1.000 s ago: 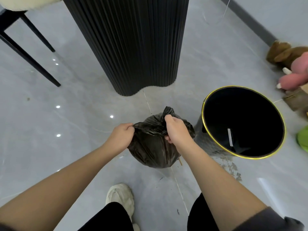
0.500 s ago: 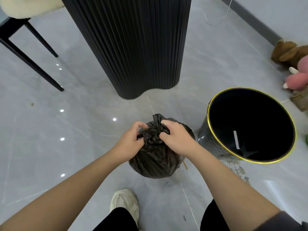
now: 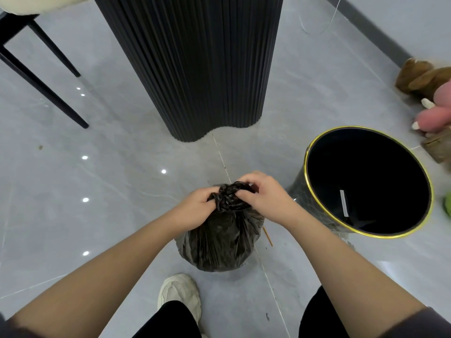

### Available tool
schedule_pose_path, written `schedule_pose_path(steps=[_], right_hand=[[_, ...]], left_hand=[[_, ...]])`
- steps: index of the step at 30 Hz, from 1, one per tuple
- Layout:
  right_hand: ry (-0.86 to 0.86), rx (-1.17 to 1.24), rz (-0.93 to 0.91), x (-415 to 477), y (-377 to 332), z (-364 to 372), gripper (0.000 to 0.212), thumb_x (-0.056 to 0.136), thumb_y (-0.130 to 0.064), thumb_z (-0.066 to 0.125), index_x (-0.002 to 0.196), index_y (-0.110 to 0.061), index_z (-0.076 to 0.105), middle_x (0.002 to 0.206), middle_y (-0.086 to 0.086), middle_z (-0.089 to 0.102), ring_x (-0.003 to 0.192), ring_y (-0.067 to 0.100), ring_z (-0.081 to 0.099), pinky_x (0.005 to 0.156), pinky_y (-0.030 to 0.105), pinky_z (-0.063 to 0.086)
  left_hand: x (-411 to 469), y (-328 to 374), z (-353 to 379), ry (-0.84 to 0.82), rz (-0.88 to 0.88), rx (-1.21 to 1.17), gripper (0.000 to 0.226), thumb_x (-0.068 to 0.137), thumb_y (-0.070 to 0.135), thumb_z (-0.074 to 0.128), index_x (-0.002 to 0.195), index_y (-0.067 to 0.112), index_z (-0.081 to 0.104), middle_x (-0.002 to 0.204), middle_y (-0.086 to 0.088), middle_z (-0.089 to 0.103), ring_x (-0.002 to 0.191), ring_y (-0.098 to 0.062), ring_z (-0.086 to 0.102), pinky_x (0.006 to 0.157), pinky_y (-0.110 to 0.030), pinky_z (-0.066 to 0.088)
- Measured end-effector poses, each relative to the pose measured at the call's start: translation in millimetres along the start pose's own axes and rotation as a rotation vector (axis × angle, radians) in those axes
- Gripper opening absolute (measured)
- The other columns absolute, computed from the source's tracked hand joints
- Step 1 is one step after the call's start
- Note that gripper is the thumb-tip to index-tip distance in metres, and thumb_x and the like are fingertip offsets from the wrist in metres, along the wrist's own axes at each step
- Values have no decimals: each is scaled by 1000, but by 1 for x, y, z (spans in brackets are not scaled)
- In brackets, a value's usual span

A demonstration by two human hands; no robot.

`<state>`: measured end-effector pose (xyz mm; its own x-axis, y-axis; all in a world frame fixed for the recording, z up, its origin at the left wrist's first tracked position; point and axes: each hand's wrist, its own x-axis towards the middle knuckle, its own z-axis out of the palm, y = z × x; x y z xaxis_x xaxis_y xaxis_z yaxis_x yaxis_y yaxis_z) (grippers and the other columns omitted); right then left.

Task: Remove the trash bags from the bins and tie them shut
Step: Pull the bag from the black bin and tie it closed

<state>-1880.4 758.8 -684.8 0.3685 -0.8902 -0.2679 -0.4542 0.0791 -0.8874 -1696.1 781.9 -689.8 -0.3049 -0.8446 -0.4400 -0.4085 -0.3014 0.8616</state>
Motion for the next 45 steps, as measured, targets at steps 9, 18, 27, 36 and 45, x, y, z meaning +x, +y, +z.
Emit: schedule_pose_path(steps=[9, 18, 27, 36, 45], right_hand=[[-262, 46, 55, -1, 4, 2, 28, 80, -18, 75, 105, -14, 66, 98, -3, 70, 89, 5, 64, 85, 26, 51], [-90, 7, -51, 4, 4, 12, 18, 95, -19, 52, 81, -26, 63, 83, -11, 62, 87, 12, 60, 83, 31, 46], [-133, 201, 43, 1, 4, 4, 27, 86, -31, 68, 96, -8, 58, 82, -5, 63, 77, 6, 59, 73, 23, 46], [-189, -146, -26, -1, 6, 7, 19, 93, -19, 57, 89, -4, 68, 95, 15, 62, 89, 21, 59, 83, 31, 43], [-119, -30, -25, 0, 7, 9, 24, 99, -19, 43, 86, -3, 55, 80, 10, 56, 77, 19, 51, 76, 34, 43]], left_hand=[[-7, 20, -5, 101, -72, -164, 29, 100, 20, 41, 84, 24, 65, 78, 15, 69, 73, 4, 65, 69, -12, 49], [-7, 25, -3, 259, -184, -150, 20, 96, 26, 43, 92, 21, 62, 94, 2, 66, 92, -13, 61, 76, -28, 47], [-3, 21, -1, 311, -54, -1, 11, 92, 20, 57, 82, 17, 61, 80, 3, 64, 82, -12, 61, 77, -28, 48], [1, 26, -1, 311, -243, -54, 28, 91, 7, 41, 67, 12, 54, 67, -2, 55, 68, -20, 52, 63, -30, 38], [-9, 28, -10, 61, 28, 394, 27, 86, 16, 63, 78, 32, 44, 78, 12, 54, 79, -13, 55, 65, -20, 42]])
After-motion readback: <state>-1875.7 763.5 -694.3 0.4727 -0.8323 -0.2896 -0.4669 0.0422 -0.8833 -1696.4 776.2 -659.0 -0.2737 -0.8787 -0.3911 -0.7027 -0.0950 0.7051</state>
